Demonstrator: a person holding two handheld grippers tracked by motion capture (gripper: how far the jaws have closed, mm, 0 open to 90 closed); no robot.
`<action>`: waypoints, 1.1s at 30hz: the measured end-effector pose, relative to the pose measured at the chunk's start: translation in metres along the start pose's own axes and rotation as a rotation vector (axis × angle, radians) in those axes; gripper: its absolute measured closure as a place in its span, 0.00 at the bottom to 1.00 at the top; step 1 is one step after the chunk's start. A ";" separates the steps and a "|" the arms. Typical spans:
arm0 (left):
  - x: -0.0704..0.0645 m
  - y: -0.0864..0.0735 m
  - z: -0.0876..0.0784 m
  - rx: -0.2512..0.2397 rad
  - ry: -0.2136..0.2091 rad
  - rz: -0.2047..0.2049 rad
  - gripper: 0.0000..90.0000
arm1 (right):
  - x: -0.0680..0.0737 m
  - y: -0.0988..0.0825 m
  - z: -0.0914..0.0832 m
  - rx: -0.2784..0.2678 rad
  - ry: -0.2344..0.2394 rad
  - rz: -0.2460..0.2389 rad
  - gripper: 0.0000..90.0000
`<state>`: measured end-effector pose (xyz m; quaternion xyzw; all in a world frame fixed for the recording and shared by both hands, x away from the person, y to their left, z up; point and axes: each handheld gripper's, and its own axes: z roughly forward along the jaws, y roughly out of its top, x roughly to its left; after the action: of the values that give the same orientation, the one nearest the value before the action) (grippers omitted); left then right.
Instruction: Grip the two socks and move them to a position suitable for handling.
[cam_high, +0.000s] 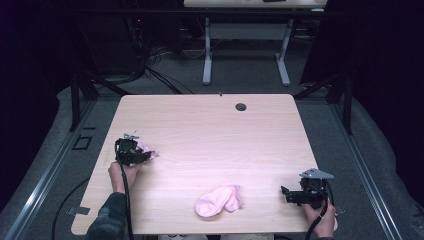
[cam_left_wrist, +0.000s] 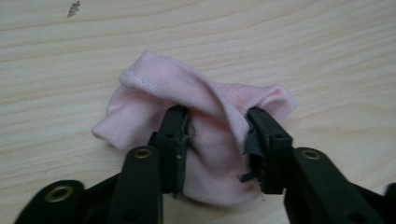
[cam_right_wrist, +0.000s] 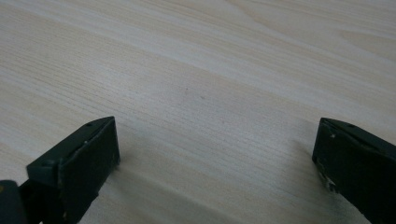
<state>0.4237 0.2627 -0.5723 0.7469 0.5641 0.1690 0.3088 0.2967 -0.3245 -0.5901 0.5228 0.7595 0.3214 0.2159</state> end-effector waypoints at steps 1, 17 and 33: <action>0.001 -0.001 0.000 -0.008 -0.001 -0.003 0.76 | 0.000 0.000 0.000 0.000 -0.001 0.001 0.00; -0.041 0.010 -0.041 -0.121 -0.122 0.076 0.86 | 0.000 0.000 0.000 0.004 -0.003 -0.001 0.00; -0.165 0.021 -0.038 -0.117 -0.360 0.309 0.86 | -0.001 0.000 0.000 0.005 -0.005 0.000 0.00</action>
<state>0.3661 0.1133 -0.5143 0.8232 0.3683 0.1109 0.4177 0.2966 -0.3251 -0.5898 0.5243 0.7596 0.3182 0.2166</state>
